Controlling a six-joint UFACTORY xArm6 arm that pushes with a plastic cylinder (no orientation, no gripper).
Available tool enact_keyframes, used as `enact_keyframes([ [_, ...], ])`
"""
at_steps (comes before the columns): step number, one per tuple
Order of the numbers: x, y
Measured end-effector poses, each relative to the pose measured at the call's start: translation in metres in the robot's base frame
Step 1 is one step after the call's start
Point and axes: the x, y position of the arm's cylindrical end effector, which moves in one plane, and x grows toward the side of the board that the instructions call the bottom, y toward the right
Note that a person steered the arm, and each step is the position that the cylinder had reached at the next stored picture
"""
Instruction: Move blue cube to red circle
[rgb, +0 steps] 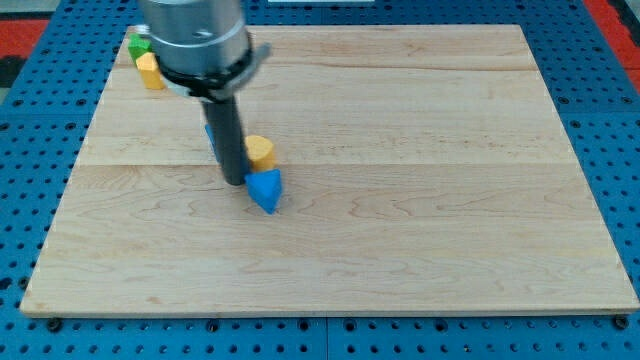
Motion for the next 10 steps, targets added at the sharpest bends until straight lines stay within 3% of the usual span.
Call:
enact_keyframes([
  [2,-0.056,0.019],
  [3,-0.06,0.017],
  [5,-0.055,0.015],
  [6,-0.022,0.032],
  [8,-0.027,-0.03],
  [10,-0.09,-0.093],
])
